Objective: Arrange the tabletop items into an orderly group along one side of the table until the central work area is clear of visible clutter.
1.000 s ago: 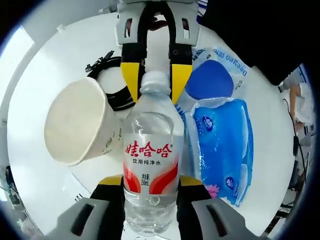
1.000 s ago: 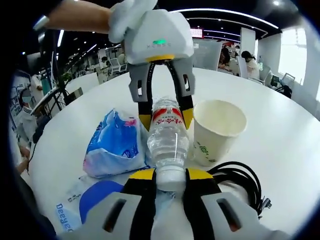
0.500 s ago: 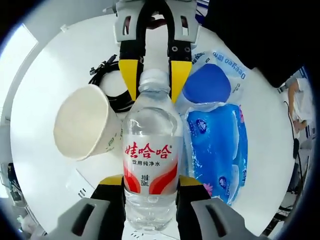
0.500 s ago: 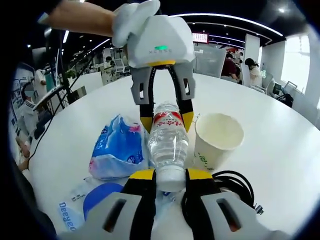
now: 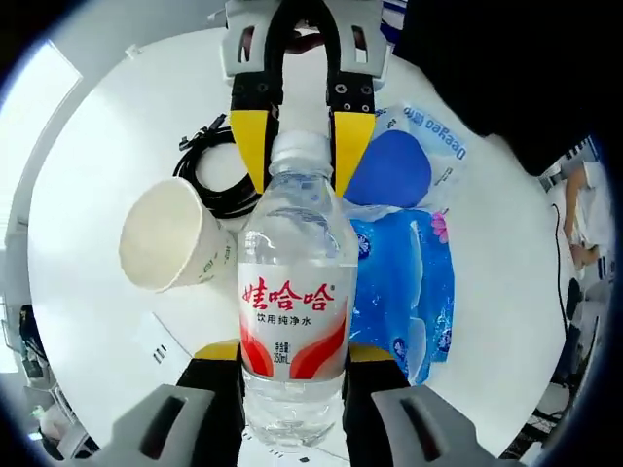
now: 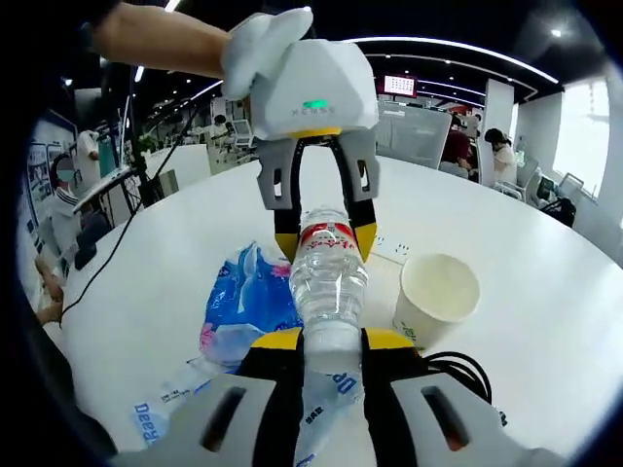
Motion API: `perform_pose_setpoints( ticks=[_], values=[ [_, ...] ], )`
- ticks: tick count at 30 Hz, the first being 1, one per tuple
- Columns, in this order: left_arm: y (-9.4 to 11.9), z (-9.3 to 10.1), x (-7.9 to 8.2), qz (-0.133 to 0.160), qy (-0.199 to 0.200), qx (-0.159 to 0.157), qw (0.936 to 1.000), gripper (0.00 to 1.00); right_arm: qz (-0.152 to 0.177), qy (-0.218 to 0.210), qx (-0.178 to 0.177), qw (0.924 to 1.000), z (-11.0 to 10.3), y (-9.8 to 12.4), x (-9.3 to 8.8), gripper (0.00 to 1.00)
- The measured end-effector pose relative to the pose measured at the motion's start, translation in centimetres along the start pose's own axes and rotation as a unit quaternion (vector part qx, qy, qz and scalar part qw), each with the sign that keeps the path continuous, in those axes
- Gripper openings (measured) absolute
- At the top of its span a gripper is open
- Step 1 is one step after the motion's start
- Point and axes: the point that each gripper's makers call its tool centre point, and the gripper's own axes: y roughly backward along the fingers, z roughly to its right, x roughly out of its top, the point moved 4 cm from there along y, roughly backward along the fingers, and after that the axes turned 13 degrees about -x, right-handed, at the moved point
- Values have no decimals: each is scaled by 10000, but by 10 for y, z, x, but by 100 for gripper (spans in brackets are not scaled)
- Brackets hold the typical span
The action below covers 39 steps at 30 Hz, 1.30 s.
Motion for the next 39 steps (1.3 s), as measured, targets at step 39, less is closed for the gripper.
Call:
perform_pose_setpoints(
  ticks=[39],
  values=[
    [51,112,1,-157,1054,561,9927,34,905,1129,621,9875,-67,66,63,16]
  ],
)
